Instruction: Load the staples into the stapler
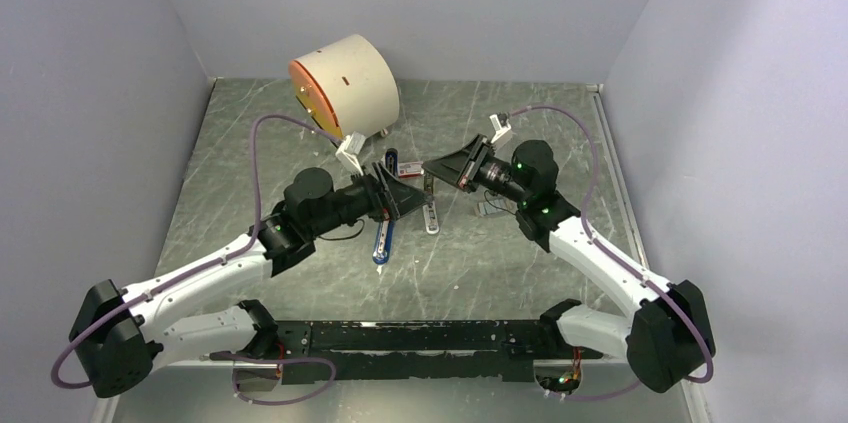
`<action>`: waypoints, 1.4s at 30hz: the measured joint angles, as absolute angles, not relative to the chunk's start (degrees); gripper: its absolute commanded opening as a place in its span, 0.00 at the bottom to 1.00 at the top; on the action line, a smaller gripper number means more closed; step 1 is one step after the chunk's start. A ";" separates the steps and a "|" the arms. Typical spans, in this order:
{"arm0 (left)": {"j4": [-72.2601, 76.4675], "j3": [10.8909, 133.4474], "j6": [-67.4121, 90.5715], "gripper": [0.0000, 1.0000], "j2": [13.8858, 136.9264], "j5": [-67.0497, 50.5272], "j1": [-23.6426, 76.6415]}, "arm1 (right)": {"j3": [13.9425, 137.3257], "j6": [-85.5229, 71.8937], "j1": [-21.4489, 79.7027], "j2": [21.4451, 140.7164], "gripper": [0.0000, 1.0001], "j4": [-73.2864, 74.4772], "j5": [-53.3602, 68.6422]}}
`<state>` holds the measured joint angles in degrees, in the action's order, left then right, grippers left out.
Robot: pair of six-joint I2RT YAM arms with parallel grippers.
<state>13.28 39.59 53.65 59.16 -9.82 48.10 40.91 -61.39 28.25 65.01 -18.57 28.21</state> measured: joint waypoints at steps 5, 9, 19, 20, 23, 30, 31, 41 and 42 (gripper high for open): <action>23.53 39.57 58.52 0.83 60.10 -11.31 48.03 | 39.94 -66.57 27.49 63.48 0.17 -24.82 32.16; 29.43 39.57 60.73 0.74 60.27 -11.73 47.92 | 39.81 -69.67 27.11 62.54 0.17 -28.01 34.30; 34.52 39.57 62.37 0.54 63.22 -13.37 47.88 | 39.81 -73.41 26.63 59.92 0.18 -31.00 36.95; 35.03 39.57 62.39 0.55 63.22 -13.37 47.83 | 39.81 -73.49 26.63 59.70 0.17 -31.05 37.08; 36.80 39.57 62.39 0.56 63.22 -13.39 47.79 | 39.81 -73.93 26.59 59.35 0.17 -31.40 37.60; 40.07 39.57 62.61 0.51 63.26 -14.59 47.11 | 39.81 -74.59 26.52 58.50 0.17 -31.53 38.65; 40.47 39.57 62.76 0.48 63.37 -14.85 47.05 | 39.81 -74.59 26.46 58.26 0.17 -31.51 38.74; 42.30 39.59 62.98 0.28 64.69 -17.41 46.57 | 39.81 -74.54 26.20 57.12 0.17 -31.44 39.27; 42.44 39.59 63.02 0.26 64.90 -17.65 46.52 | 39.81 -74.54 26.20 57.12 0.18 -31.42 39.29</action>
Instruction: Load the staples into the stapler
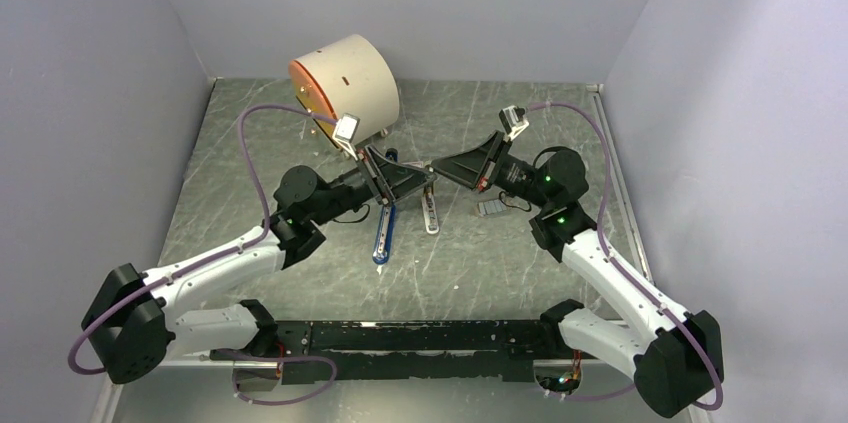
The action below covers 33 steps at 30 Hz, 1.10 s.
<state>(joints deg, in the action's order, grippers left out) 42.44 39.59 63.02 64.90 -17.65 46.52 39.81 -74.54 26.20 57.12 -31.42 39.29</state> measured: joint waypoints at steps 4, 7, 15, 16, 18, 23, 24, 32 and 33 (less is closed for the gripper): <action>42.94 39.59 63.07 0.24 65.47 -18.24 46.52 | 39.81 -74.54 26.13 57.12 0.19 -31.40 39.46; 43.03 39.59 63.05 0.23 65.47 -18.26 46.37 | 39.81 -74.48 26.06 57.08 0.19 -31.40 39.46; 43.00 39.64 62.43 0.38 65.39 -18.31 46.22 | 39.81 -74.22 25.93 56.66 0.19 -30.61 39.51; 42.98 39.70 62.35 0.39 65.36 -18.31 46.17 | 39.81 -74.19 25.93 56.64 0.19 -30.50 39.46; 42.98 39.70 62.33 0.37 65.32 -18.31 46.04 | 39.81 -74.11 25.89 56.64 0.19 -30.46 39.48; 42.85 39.70 62.17 0.29 65.32 -18.33 45.76 | 39.81 -74.13 25.87 56.60 0.19 -30.48 39.53; 42.83 39.70 62.17 0.27 65.36 -18.37 45.71 | 39.81 -74.13 25.87 56.55 0.19 -30.48 39.55; 42.74 39.72 62.02 0.23 65.47 -19.38 45.34 | 39.79 -73.01 25.67 56.07 0.20 -29.10 39.44; 42.65 39.72 61.89 0.22 65.47 -19.57 45.30 | 39.77 -72.90 25.65 56.03 0.20 -28.95 39.44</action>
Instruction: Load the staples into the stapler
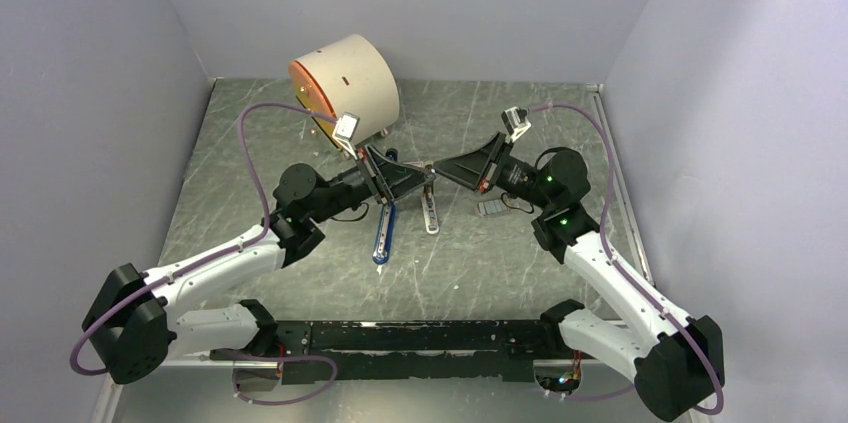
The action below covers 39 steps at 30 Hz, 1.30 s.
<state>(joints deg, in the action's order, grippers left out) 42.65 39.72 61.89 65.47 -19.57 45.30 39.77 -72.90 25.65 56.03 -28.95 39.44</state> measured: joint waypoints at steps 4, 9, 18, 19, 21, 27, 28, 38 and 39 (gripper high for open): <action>42.30 39.72 61.47 0.21 65.47 -19.81 45.19 | 39.68 -72.73 25.61 56.01 0.27 -28.71 39.44; 41.17 40.25 60.64 0.21 65.47 -19.86 44.99 | 39.68 -71.77 25.43 56.01 0.53 -27.18 39.40; 20.78 43.77 52.60 0.21 63.72 -15.59 44.84 | 39.68 -67.29 23.35 54.96 0.67 -15.68 34.39; 16.78 44.47 51.09 0.22 63.48 -14.06 44.82 | 39.68 -66.57 22.98 54.65 0.67 -13.87 33.36; 9.06 45.43 48.14 0.22 63.09 -10.46 44.84 | 39.75 -64.90 22.44 54.22 0.67 -10.13 30.87; -8.34 46.57 41.25 0.22 66.28 -1.41 47.05 | 40.34 -59.31 22.15 54.61 0.66 1.43 22.41; -10.20 46.52 40.40 0.22 67.40 -0.27 47.86 | 40.34 -58.22 22.15 54.59 0.66 3.33 20.82; -20.08 47.75 36.99 0.23 80.75 9.78 56.58 | 41.80 -48.60 22.06 51.13 0.66 16.08 7.07; -21.02 48.56 37.01 0.23 82.63 10.76 57.91 | 41.80 -47.94 22.06 50.89 0.66 16.82 6.17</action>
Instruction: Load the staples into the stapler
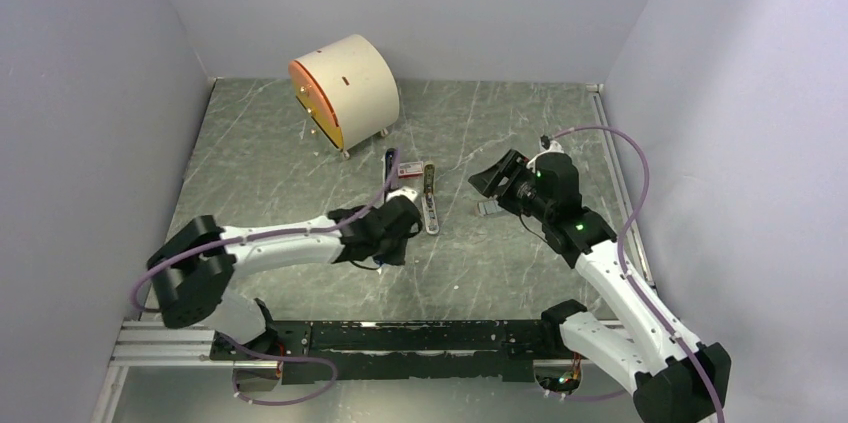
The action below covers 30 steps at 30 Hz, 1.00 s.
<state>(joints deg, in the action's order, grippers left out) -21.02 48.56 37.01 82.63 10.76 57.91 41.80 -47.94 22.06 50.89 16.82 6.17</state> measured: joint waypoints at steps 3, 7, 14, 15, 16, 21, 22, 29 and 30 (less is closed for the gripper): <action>-22.81 51.37 37.32 0.21 87.79 13.28 61.36 | 41.80 -46.83 22.06 51.00 0.66 18.41 4.82; -24.56 55.22 38.37 0.22 93.38 16.73 64.45 | 41.78 -45.78 22.06 51.44 0.65 19.66 4.14; -27.94 60.01 39.55 0.25 100.36 20.56 66.92 | 41.63 -45.54 22.00 49.19 0.65 21.50 3.99; -28.16 60.01 39.75 0.28 100.88 20.56 66.98 | 41.63 -45.47 22.00 48.64 0.65 21.69 3.92; -28.25 60.10 39.86 0.32 101.10 20.62 66.98 | 41.65 -45.30 21.96 48.25 0.65 21.98 3.79; -28.42 60.55 39.94 0.57 101.32 20.56 67.00 | 41.67 -44.71 21.82 47.68 0.65 24.51 3.27; -28.42 60.55 39.90 0.60 101.27 20.40 67.02 | 41.67 -44.69 21.82 47.59 0.65 24.99 3.20; -28.93 60.53 39.86 0.64 94.52 19.57 67.02 | 41.67 -44.58 21.80 46.24 0.63 27.77 3.09; -28.99 60.53 39.81 0.65 91.96 20.23 67.02 | 41.67 -44.45 21.80 46.96 0.63 27.86 3.11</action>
<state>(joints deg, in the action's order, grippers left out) -28.99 60.53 39.81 91.96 20.23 67.02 41.67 -44.45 21.80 46.96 27.86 3.11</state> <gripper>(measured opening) 0.633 0.635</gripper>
